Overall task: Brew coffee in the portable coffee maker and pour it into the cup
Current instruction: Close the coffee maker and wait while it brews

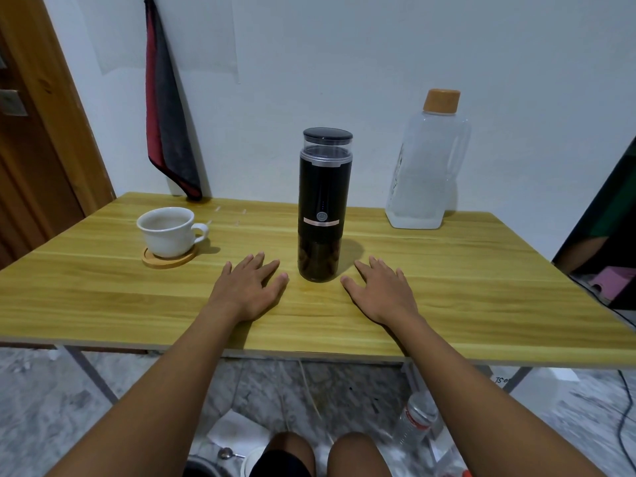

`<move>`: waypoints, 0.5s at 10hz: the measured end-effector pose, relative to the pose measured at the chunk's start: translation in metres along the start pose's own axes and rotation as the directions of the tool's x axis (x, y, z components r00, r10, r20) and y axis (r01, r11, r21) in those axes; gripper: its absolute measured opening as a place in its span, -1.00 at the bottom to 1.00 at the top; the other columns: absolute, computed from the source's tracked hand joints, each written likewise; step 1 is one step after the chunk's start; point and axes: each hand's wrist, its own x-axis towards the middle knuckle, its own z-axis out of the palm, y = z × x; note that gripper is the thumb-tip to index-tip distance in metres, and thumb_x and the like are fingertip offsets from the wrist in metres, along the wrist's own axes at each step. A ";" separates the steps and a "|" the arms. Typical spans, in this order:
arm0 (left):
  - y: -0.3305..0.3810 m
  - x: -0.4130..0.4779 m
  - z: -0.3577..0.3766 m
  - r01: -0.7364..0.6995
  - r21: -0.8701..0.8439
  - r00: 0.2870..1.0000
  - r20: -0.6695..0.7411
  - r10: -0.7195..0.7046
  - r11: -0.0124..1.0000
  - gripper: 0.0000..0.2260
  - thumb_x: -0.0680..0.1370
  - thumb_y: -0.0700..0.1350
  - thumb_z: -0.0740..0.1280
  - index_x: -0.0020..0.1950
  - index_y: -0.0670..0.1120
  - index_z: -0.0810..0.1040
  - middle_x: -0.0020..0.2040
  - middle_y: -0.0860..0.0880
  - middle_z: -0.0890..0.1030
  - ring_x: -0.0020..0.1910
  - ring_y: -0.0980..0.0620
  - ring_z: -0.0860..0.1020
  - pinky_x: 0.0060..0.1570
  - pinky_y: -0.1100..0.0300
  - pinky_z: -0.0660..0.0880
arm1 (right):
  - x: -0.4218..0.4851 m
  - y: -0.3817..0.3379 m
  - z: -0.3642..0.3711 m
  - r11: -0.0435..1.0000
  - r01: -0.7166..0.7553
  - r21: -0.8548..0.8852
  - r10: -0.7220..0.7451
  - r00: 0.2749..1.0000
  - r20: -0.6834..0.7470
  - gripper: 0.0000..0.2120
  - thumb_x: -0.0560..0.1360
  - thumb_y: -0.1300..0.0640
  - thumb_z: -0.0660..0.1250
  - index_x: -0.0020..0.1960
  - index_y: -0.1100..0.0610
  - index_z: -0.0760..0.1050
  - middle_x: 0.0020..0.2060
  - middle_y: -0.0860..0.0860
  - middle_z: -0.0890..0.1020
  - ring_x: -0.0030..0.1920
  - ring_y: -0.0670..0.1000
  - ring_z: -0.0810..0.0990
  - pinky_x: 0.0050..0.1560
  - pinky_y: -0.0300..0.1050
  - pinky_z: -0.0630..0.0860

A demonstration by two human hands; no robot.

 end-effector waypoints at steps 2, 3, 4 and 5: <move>0.000 0.000 0.000 -0.001 0.000 1.000 -0.003 0.001 1.000 -0.43 0.66 0.31 -0.06 0.64 0.15 0.14 0.67 0.00 0.04 0.65 0.01 -0.02 0.57 -0.13 -0.09 | 0.000 -0.001 -0.001 1.000 0.002 0.006 -0.002 1.000 -0.008 -0.37 0.61 -0.32 0.01 0.59 -0.03 0.20 0.60 0.06 0.15 0.60 0.06 0.06 0.56 0.15 -0.03; 0.000 0.001 0.000 0.000 0.004 1.000 -0.004 0.000 1.000 -0.43 0.65 0.31 -0.06 0.64 0.15 0.14 0.67 0.00 0.04 0.65 0.01 -0.01 0.57 -0.13 -0.09 | -0.001 -0.001 -0.001 1.000 0.000 0.008 0.000 1.000 -0.008 -0.36 0.61 -0.32 0.01 0.59 -0.03 0.20 0.60 0.06 0.16 0.60 0.06 0.06 0.56 0.15 -0.03; 0.000 0.001 0.000 0.001 0.007 1.000 -0.003 -0.001 1.000 -0.43 0.65 0.31 -0.05 0.63 0.15 0.13 0.67 0.00 0.04 0.65 0.01 -0.02 0.58 -0.12 -0.10 | -0.001 -0.001 -0.001 1.000 0.004 0.003 -0.004 1.000 -0.008 -0.36 0.61 -0.32 0.00 0.59 -0.03 0.19 0.60 0.06 0.16 0.60 0.07 0.06 0.56 0.15 -0.03; -0.001 0.002 0.001 0.003 0.008 1.000 -0.005 -0.003 1.000 -0.43 0.65 0.32 -0.06 0.63 0.16 0.14 0.67 0.01 0.05 0.65 0.01 -0.01 0.58 -0.13 -0.10 | -0.001 -0.001 -0.002 1.000 0.004 0.000 -0.004 1.000 -0.008 -0.36 0.61 -0.32 0.01 0.59 -0.03 0.20 0.60 0.06 0.16 0.60 0.07 0.07 0.55 0.15 -0.02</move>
